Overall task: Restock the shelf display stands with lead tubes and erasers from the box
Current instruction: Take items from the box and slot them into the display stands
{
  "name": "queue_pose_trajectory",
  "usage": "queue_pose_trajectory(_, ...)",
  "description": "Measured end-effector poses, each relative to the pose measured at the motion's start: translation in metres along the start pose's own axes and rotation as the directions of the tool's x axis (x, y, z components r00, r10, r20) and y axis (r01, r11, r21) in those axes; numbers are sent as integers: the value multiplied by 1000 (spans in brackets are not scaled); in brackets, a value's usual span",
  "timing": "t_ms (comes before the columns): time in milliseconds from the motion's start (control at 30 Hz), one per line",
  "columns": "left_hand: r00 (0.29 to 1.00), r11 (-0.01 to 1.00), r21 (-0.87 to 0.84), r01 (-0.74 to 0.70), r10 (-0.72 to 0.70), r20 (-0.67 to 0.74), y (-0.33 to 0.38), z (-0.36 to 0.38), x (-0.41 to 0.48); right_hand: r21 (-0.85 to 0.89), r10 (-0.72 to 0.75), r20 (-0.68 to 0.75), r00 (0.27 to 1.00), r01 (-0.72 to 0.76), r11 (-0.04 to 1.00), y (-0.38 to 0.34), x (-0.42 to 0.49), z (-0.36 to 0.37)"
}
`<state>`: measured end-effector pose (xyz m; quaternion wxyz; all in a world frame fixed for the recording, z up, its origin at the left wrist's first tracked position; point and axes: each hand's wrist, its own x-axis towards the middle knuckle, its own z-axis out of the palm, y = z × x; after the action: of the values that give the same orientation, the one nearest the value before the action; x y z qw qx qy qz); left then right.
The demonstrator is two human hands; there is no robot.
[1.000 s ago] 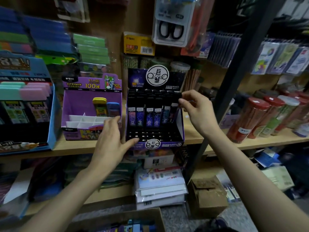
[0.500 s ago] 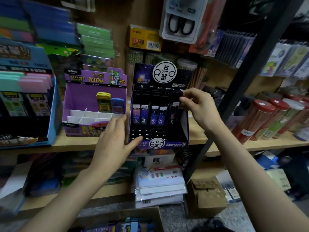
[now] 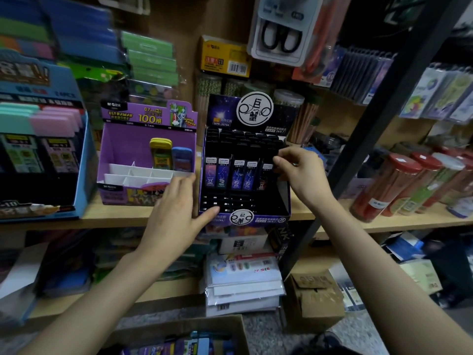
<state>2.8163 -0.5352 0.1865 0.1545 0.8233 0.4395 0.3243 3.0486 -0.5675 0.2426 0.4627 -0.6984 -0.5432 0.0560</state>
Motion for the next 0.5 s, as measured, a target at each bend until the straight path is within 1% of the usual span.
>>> queue_pose_trajectory(100, 1000, 996, -82, -20, 18, -25, -1, -8, -4, -55, 21, 12, 1000, -20, 998, -4, 0, -2)
queue_pose_trajectory(167, 994, 993, -81, -89, 83, -76, -2, -18, -11, -130, 16, 20, 1000, -13, 991, -7, -4, -8)
queue_pose_trajectory(233, 986, 986, -77, -148, 142, -86, -4, -29, -19, -214, -32, 12, 999, 34, 976, -12, -13, -17)
queue_pose_trajectory(267, 986, 984, -79, -158, 153, -58, -7, -34, -23, -249, -71, 18, 997, 73, 966, -16, -21, -21)
queue_pose_trajectory(300, 990, 986, -78, -144, 144, -1, -11, -36, -28, -271, -106, 40, 994, 113, 956, -20, -30, -23)
queue_pose_trajectory(367, 981, 999, -36, -30, 36, 189, -21, -36, -39, -287, -152, 134, 979, 185, 940, -29, -54, -23)
queue_pose_trajectory(433, 916, 995, 71, 72, -94, 390, -34, -28, -56, -272, -181, 270, 946, 255, 928, -36, -83, -18)
queue_pose_trajectory(500, 831, 982, 172, 81, -162, 533, -49, -14, -80, -249, -176, 413, 894, 296, 922, -38, -115, -8)
